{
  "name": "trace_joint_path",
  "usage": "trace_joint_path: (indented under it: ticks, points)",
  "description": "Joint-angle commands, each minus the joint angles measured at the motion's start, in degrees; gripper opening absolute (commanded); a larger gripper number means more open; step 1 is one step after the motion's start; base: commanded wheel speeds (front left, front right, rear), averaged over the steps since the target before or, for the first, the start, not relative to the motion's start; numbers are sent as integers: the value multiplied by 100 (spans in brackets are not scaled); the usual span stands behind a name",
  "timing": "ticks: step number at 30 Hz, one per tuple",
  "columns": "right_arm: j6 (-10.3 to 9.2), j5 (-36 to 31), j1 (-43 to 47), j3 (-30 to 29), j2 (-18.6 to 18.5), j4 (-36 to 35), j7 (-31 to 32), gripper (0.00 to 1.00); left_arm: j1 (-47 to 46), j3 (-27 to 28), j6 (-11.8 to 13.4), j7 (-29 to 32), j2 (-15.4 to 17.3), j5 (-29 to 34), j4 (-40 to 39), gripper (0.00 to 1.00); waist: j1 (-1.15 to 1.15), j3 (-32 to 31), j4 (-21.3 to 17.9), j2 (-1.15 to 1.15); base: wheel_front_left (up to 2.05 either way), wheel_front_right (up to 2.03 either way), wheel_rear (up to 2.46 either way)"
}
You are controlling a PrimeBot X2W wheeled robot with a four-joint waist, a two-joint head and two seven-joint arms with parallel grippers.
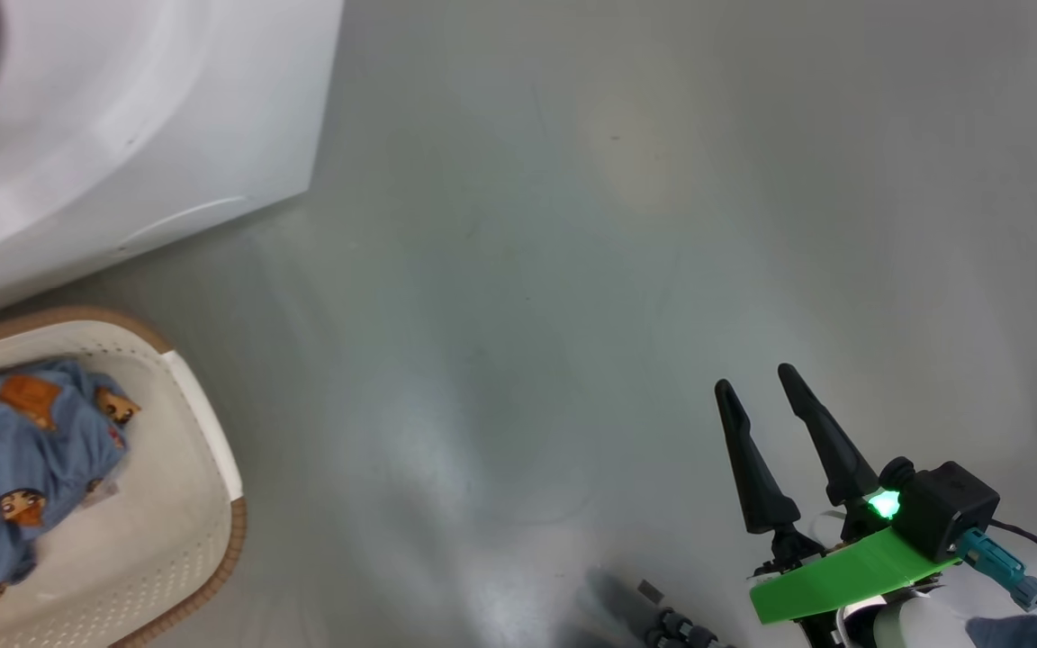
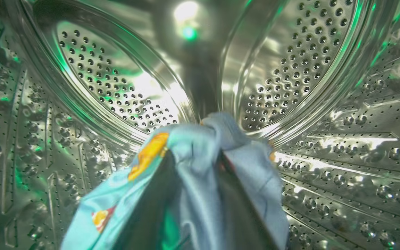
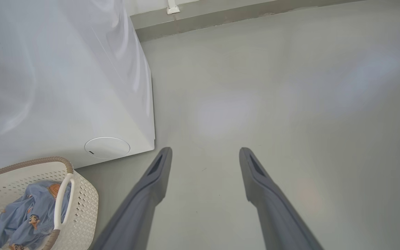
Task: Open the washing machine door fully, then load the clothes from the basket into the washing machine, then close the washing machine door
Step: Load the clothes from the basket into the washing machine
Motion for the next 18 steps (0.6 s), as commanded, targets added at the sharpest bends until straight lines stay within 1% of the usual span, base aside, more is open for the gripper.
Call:
trace_joint_path:
  ticks: [1, 4, 11, 12, 18]
  points:
    - [9, 66, -45, 87, -74, -92, -27, 100, -85, 1, -52, -28, 147, 42, -68, 99, 0, -74, 105, 0, 0, 0, 0]
    - [9, 60, -102, 66, -74, -118, -27, 100, -81, -56, -35, -28, 57, 74, -26, 100, 0, -112, 221, 0, 0, 0, 0]
    - [9, -53, -199, -21, -74, -88, -27, 100, -40, -171, 131, -28, -214, 119, 188, 100, 0, -233, 459, 0, 0, 0, 0]
    - [9, -53, -199, -21, -74, -88, -27, 100, -40, -171, 131, -28, -214, 119, 188, 100, 0, -233, 459, 0, 0, 0, 0]
    - [9, -114, -242, -106, -74, -59, -27, 100, 103, -206, 232, -28, -543, 49, 334, 100, 0, -400, 697, 0, 0, 0, 0]
